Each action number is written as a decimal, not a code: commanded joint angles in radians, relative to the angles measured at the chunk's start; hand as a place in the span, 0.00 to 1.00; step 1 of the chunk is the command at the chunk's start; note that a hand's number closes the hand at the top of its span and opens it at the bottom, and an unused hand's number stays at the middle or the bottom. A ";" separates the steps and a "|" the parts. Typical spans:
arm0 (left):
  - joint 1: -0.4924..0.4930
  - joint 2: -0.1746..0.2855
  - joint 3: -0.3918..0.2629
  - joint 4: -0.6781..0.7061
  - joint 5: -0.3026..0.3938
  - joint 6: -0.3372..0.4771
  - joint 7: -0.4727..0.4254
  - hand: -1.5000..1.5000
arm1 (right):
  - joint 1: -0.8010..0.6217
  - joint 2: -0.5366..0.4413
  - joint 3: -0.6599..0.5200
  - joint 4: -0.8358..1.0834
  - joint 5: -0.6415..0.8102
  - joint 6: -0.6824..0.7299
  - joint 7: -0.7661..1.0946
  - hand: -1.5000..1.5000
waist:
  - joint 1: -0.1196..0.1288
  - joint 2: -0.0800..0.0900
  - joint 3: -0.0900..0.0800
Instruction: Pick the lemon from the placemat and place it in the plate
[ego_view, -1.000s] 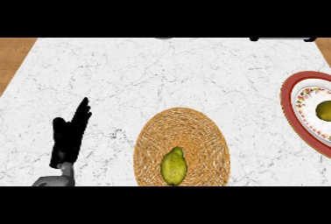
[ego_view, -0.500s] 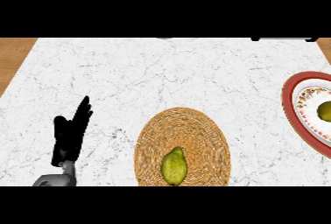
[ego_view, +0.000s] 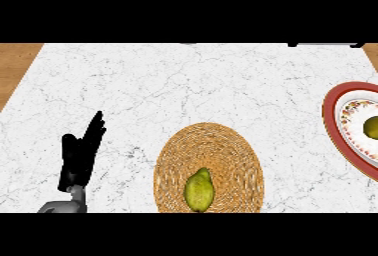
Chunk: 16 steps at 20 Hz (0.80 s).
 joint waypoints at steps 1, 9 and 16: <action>-0.045 -0.021 -0.011 0.024 -0.020 0.023 0.016 0.50 | 0.023 -0.030 -0.007 0.012 -0.011 -0.007 0.004 0.00 | -0.005 0.000 0.000; -0.002 -0.019 -0.020 -0.042 -0.016 0.014 0.024 0.50 | 0.064 -0.047 -0.062 0.026 -0.064 -0.017 -0.048 0.00 | 0.005 0.002 0.003; -0.024 -0.029 0.005 0.032 -0.006 0.022 0.000 0.50 | 0.103 -0.077 -0.067 0.029 -0.071 -0.032 -0.028 0.00 | -0.001 0.004 0.003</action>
